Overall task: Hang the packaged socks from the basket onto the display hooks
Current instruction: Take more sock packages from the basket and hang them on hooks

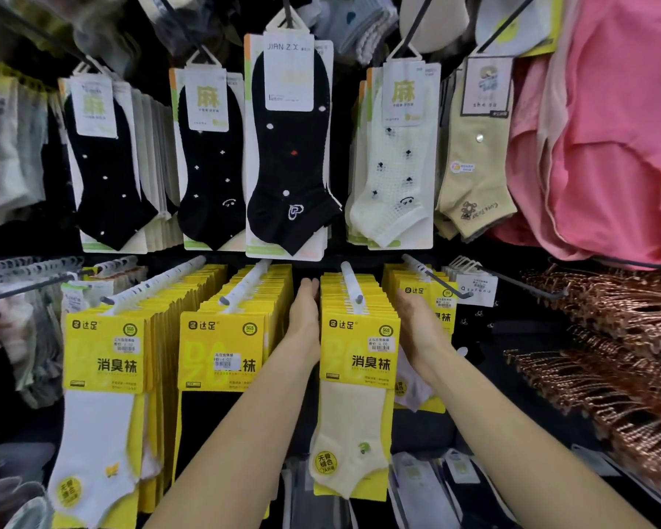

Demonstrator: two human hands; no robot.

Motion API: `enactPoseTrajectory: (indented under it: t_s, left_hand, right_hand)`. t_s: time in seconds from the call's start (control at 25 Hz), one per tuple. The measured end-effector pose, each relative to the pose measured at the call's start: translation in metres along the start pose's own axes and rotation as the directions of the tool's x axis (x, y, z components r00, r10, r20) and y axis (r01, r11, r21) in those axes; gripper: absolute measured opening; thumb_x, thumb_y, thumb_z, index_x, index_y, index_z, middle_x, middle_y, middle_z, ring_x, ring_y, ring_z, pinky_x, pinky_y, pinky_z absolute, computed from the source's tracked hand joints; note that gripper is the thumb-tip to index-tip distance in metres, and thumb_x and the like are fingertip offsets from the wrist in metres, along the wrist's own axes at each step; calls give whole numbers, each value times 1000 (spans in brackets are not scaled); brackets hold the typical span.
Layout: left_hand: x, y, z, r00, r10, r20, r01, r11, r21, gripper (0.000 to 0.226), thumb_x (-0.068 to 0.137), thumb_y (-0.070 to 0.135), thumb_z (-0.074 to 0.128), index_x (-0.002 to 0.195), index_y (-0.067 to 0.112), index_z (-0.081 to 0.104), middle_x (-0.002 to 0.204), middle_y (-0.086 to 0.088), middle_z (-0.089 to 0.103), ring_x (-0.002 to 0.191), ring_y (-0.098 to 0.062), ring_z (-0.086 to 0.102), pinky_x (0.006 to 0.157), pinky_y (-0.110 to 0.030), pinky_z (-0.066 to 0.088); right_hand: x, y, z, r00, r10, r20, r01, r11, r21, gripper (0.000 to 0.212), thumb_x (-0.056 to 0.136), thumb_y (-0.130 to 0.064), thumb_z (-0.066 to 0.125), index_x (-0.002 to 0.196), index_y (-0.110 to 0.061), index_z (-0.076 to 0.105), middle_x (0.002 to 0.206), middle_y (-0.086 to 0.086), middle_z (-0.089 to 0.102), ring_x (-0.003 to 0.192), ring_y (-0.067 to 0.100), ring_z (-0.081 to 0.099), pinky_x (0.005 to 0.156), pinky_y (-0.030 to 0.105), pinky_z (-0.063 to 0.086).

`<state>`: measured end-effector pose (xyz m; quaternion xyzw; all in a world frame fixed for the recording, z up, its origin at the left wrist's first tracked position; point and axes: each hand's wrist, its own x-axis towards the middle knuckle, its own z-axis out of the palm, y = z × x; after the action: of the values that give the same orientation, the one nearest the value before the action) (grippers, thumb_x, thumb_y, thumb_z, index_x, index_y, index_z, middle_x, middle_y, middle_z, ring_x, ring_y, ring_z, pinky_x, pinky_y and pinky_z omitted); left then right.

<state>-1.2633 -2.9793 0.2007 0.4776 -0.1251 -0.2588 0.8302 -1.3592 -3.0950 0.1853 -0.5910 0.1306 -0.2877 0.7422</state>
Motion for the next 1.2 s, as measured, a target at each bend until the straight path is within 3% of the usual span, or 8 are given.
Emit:
enactPoseTrajectory:
  t_s: [0.08,0.16,0.28,0.48,0.8,0.96,1.08,1.2]
  left_hand:
    - [13,2,2,1000,0,-18,1,1000,17,50,99,45,27,142,20,37,132,-10,55,120,-30,52,105,-44,38]
    - [22,-3,-1,999,10,-52,-8,1000,28,44,99,43,29,121,15,55,97,-8,71,94,-21,67,86,-37,47]
    - [33,-10,-5,1000,6,4,-6,998,63,40,99,40,32,79,17,58,51,1,66,46,-11,64,56,-28,44]
    - [46,0,1,995,90,38,-92,994,55,34,101,39,26,97,19,54,77,2,66,70,-11,63,57,-23,47]
    - [46,12,13,993,99,70,-104,992,75,40,100,33,23,85,14,55,51,-3,64,38,-10,60,33,-13,40]
    - [27,11,8,988,150,44,-155,976,150,38,100,32,26,120,17,55,76,-3,58,63,-16,64,45,-13,42]
    - [-1,-15,-16,991,128,46,-135,966,218,41,92,52,42,104,23,67,98,-4,70,93,-25,66,80,-31,50]
    - [-34,-38,-20,968,214,128,-236,953,190,42,89,58,44,111,30,66,97,3,74,88,-12,70,65,-24,56]
  right_hand:
    - [9,-10,10,997,74,-16,-74,996,-39,32,93,-31,41,71,-21,63,67,1,67,60,15,64,68,33,44]
    - [18,-13,15,993,117,-13,-117,990,-74,37,93,-29,40,59,-21,52,57,1,55,50,16,55,61,32,39]
    - [28,-7,15,988,152,30,-148,982,-117,31,93,-30,39,63,-24,42,52,-4,49,50,15,48,57,29,38]
    - [42,-20,14,993,72,-90,-88,977,-192,35,94,-22,33,59,-21,30,38,-7,37,26,6,33,31,13,25]
    - [54,-10,20,985,170,-18,-171,978,-119,39,93,-25,37,54,-22,33,34,-8,38,27,9,36,32,11,28]
    - [34,-14,19,989,145,-23,-146,987,-63,37,96,-31,36,61,-20,43,42,-5,49,35,10,48,41,20,37]
    - [-4,1,8,997,75,24,-75,997,-3,38,96,-39,38,78,-20,65,71,0,72,68,19,68,60,26,48]
    - [-42,13,9,998,-23,52,25,999,-36,38,96,-48,34,91,-35,70,91,-6,75,85,8,70,60,21,53]
